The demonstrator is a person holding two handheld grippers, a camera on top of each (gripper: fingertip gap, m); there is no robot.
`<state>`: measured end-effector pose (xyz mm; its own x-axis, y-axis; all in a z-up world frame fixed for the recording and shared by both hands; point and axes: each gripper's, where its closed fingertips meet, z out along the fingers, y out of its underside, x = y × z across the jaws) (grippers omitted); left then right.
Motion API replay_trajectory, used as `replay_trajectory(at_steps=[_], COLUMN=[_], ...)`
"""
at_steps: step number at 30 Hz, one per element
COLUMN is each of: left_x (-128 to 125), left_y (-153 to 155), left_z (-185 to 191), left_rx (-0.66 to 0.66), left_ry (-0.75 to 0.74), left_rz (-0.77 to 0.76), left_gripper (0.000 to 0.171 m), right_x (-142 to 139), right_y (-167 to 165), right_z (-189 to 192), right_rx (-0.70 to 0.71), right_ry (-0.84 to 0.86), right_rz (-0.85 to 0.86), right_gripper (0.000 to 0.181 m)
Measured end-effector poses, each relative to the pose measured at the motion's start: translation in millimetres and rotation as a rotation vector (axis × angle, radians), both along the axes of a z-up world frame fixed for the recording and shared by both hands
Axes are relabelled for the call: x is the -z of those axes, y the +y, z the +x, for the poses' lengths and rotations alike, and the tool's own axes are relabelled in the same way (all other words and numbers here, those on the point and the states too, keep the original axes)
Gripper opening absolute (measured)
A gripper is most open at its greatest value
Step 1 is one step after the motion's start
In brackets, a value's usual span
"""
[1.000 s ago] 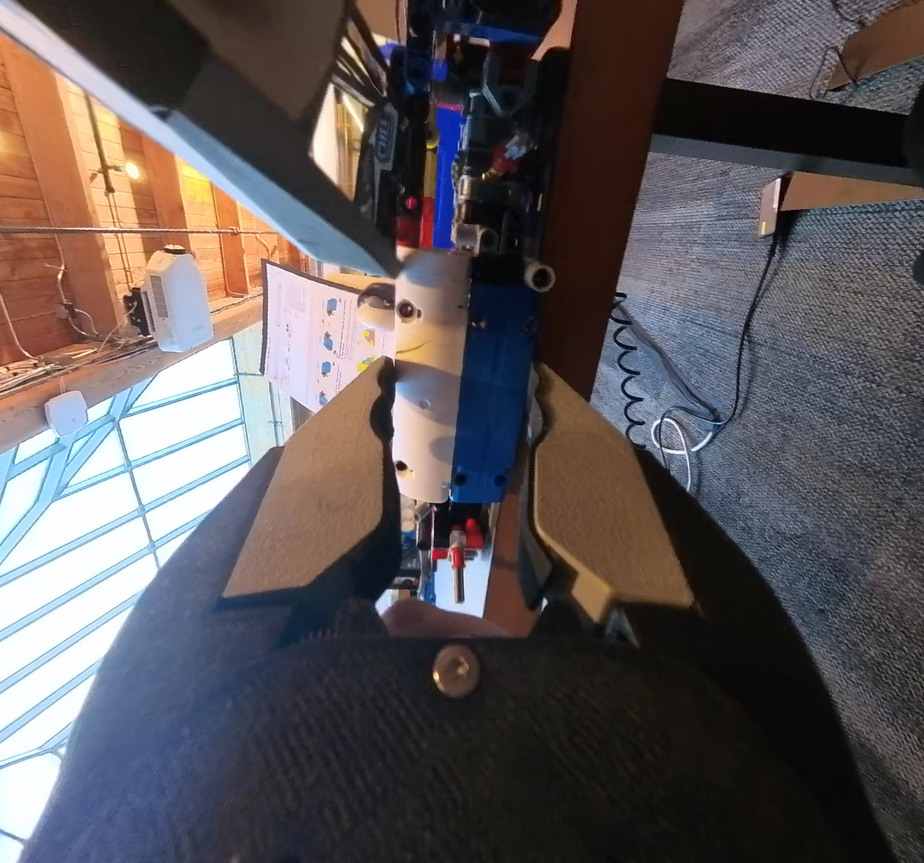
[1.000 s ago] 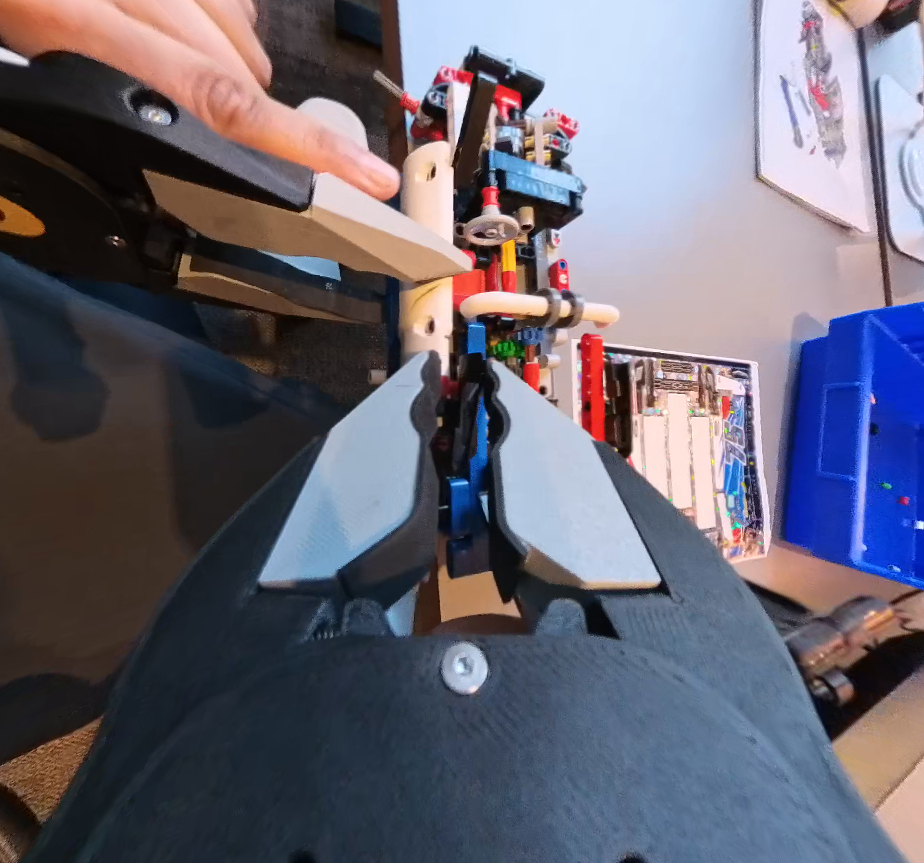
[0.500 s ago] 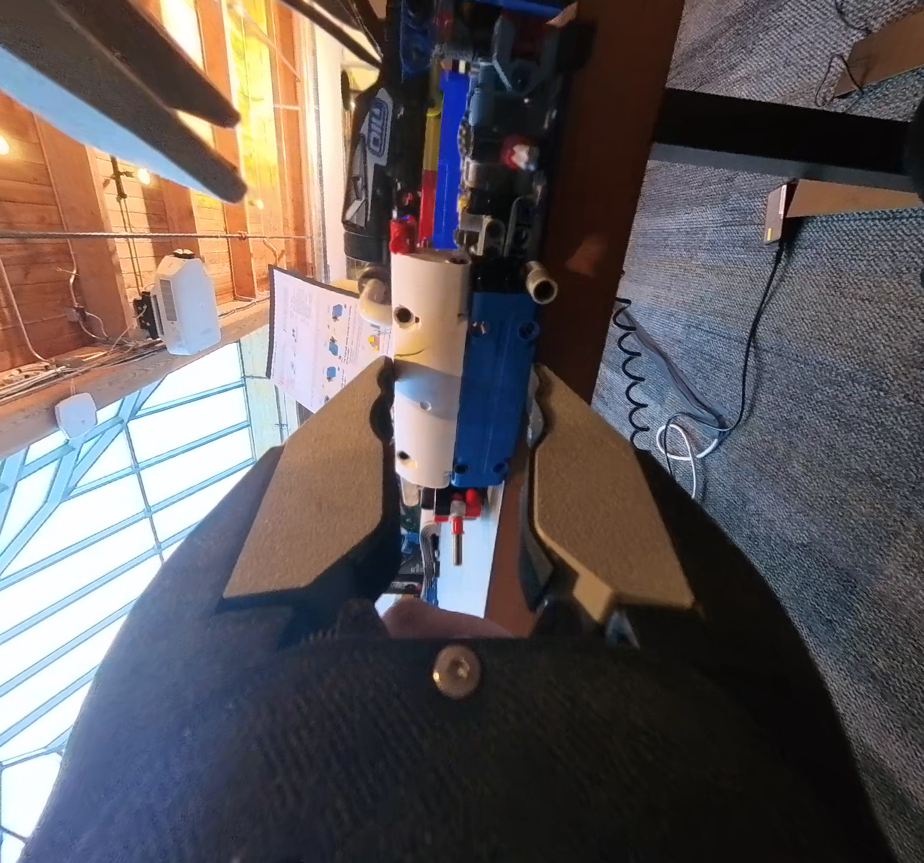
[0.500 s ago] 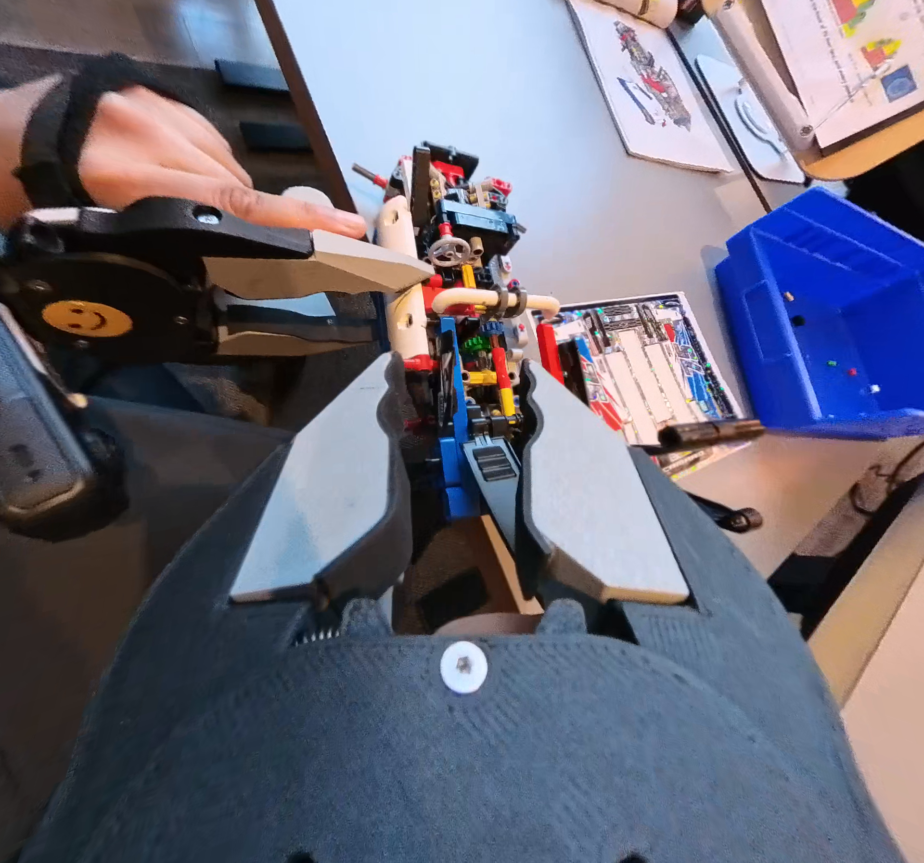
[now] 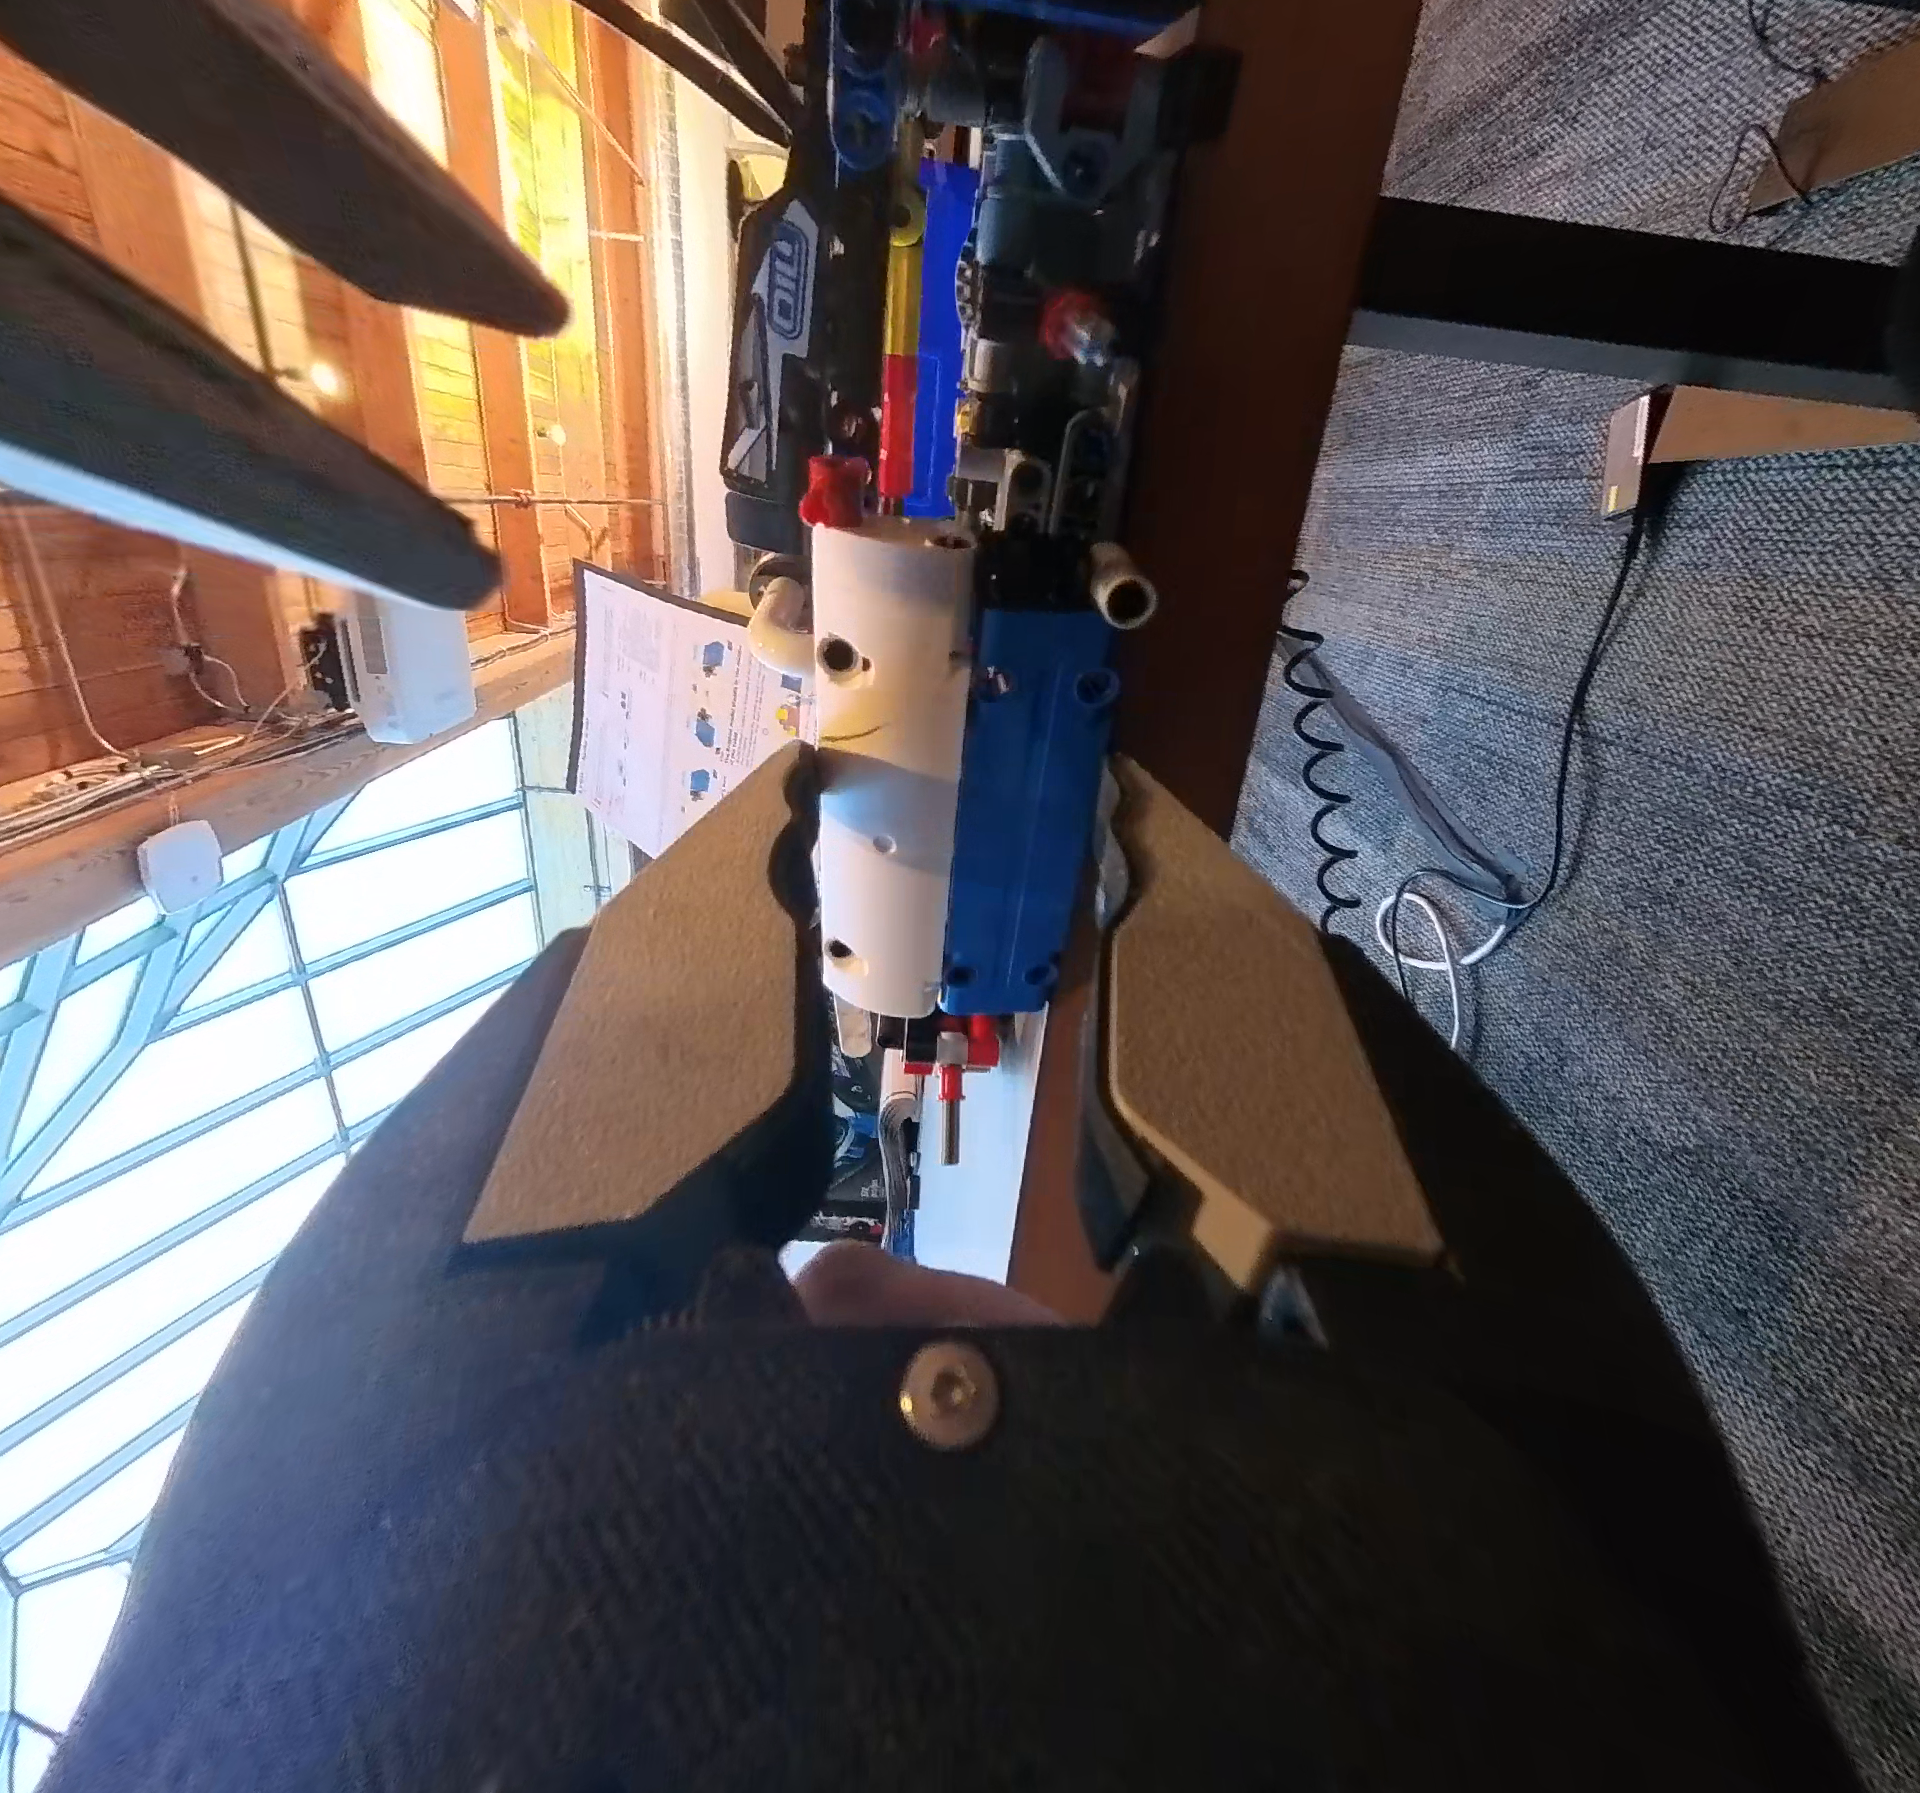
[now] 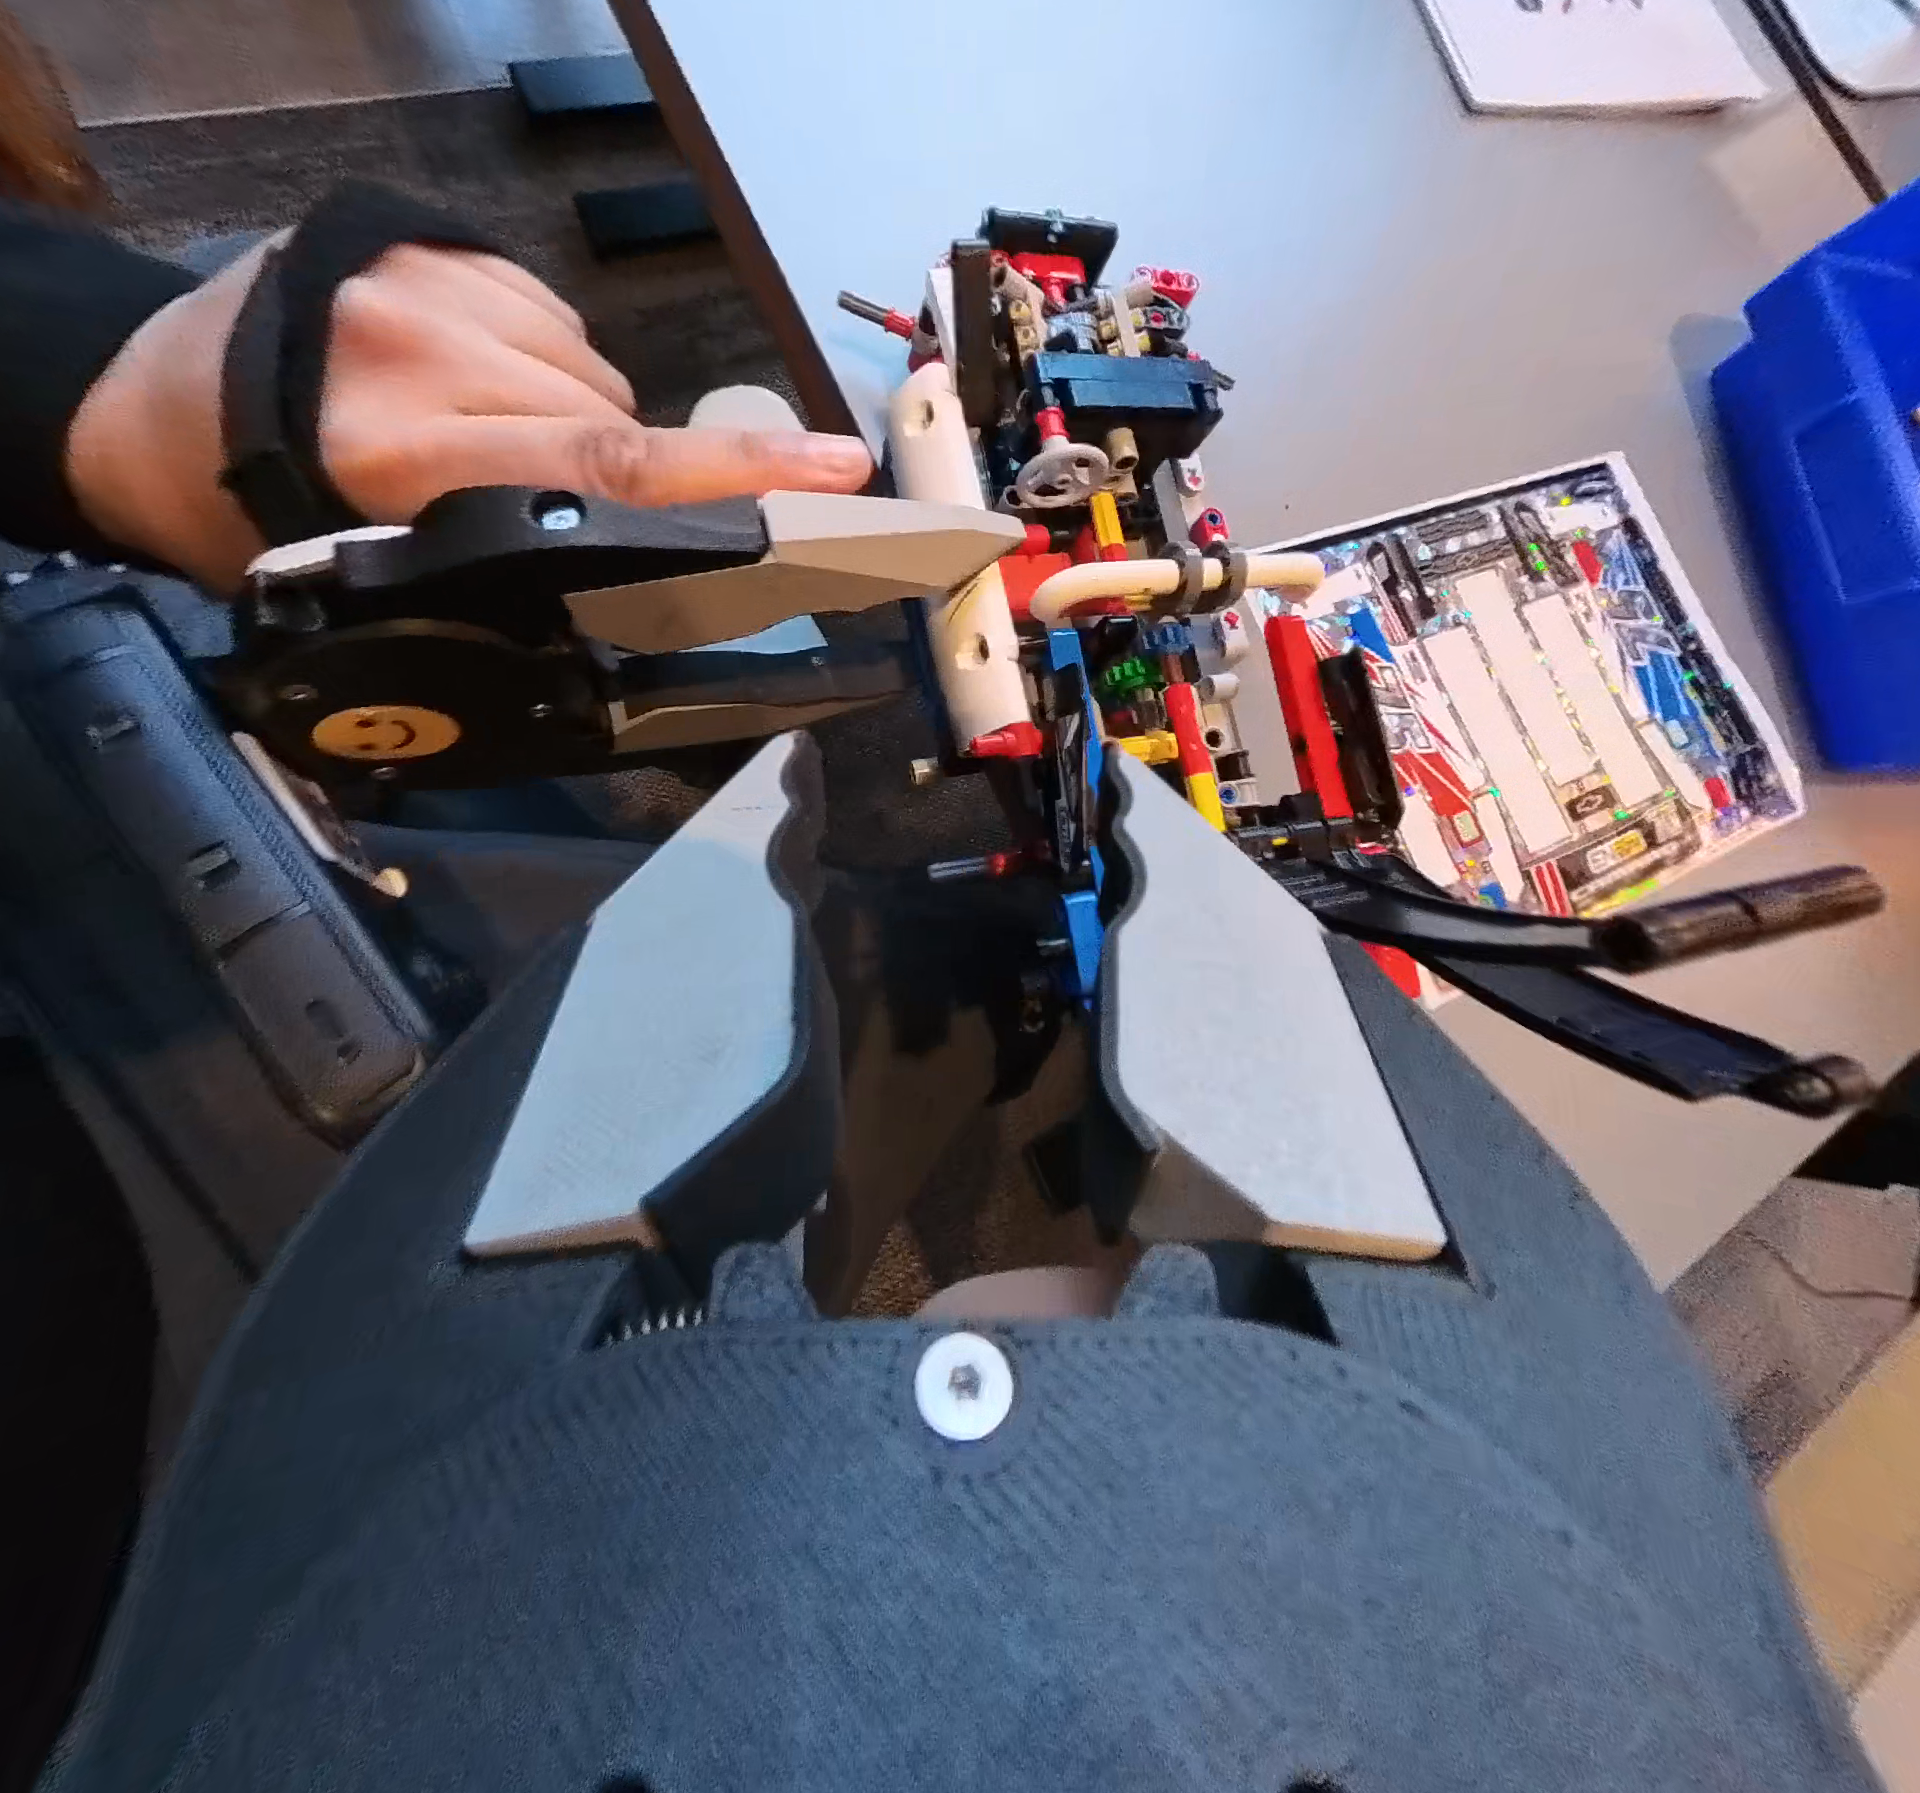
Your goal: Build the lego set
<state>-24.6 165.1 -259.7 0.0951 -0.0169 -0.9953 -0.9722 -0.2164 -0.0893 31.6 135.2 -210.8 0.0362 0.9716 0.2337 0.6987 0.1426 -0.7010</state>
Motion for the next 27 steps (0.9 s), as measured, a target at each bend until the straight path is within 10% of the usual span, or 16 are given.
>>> replay_trajectory(at_steps=[27], left_x=[3], left_y=[-21], left_z=[4], left_rx=[0.043], left_ry=[-0.007], left_rz=[-0.023], left_gripper=[0.050], right_x=[35], right_y=[31], right_z=[-16], right_rx=[-0.094], right_ry=[-0.097], right_rz=[0.062], right_gripper=[0.039])
